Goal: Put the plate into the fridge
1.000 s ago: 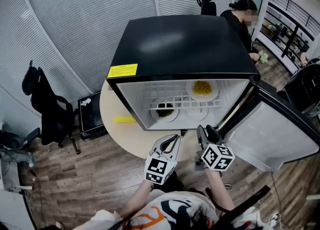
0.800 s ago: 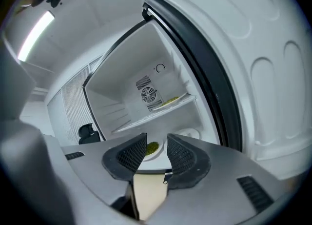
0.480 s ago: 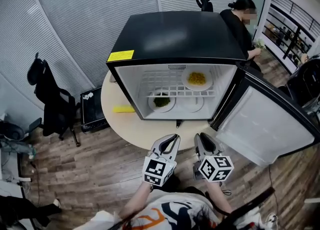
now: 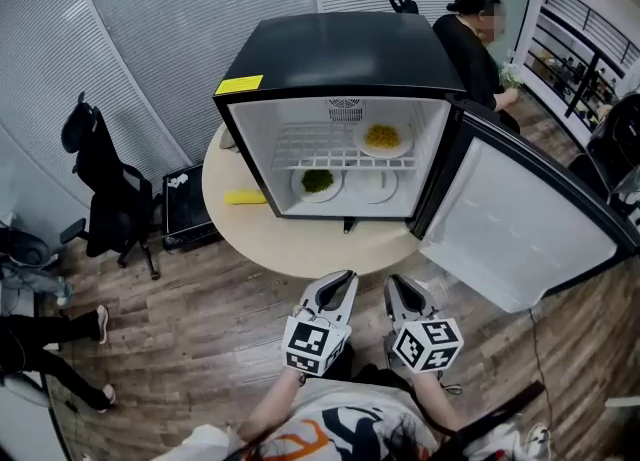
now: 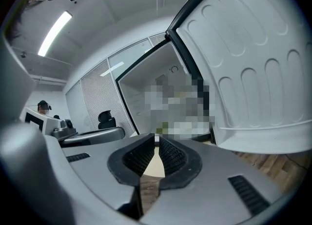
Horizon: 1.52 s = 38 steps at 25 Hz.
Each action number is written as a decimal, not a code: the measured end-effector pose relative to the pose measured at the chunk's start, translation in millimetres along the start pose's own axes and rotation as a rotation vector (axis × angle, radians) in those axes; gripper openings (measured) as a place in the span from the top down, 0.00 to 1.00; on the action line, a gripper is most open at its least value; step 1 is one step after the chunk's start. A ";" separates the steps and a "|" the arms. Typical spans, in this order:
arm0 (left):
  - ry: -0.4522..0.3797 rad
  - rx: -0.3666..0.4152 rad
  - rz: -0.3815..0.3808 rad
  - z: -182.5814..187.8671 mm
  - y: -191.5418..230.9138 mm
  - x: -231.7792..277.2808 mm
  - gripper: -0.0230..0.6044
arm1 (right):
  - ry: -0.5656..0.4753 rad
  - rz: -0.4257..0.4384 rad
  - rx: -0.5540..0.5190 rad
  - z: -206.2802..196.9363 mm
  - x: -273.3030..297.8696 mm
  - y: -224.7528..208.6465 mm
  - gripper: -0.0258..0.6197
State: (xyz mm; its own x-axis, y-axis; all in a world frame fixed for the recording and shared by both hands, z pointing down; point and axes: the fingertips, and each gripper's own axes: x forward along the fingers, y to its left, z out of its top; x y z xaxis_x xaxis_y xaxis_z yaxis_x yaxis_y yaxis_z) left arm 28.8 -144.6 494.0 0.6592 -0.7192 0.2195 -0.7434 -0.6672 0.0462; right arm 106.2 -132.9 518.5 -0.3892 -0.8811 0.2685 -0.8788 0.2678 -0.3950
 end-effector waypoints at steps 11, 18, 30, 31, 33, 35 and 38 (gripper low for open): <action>-0.010 -0.009 0.013 -10.2 -33.4 -29.2 0.92 | 0.023 0.025 -0.022 -20.1 -39.1 10.6 0.90; -0.007 -0.010 0.029 -16.9 -38.1 -46.0 0.92 | 0.040 0.039 -0.030 -29.5 -47.0 20.3 0.90; -0.016 -0.008 0.035 -17.5 -40.3 -53.2 0.92 | 0.057 0.046 -0.052 -34.2 -50.1 24.8 0.91; -0.017 -0.008 0.035 -17.2 -40.4 -53.5 0.92 | 0.058 0.046 -0.054 -34.2 -50.2 25.0 0.91; -0.016 -0.006 0.035 -16.9 -41.0 -53.9 0.92 | 0.060 0.047 -0.055 -34.3 -50.4 25.2 0.91; -0.016 -0.004 0.034 -16.6 -42.0 -54.0 0.92 | 0.060 0.048 -0.053 -34.2 -50.8 24.9 0.91; -0.019 -0.002 0.034 -15.8 -43.0 -53.1 0.92 | 0.058 0.047 -0.052 -34.3 -51.7 23.4 0.91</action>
State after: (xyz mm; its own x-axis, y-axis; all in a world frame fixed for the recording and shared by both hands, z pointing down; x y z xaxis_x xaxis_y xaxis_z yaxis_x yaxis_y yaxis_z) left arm 23.9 -74.6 495.8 0.6357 -0.7450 0.2022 -0.7655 -0.6422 0.0405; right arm 96.3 -67.7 525.4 -0.4442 -0.8434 0.3022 -0.8719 0.3294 -0.3623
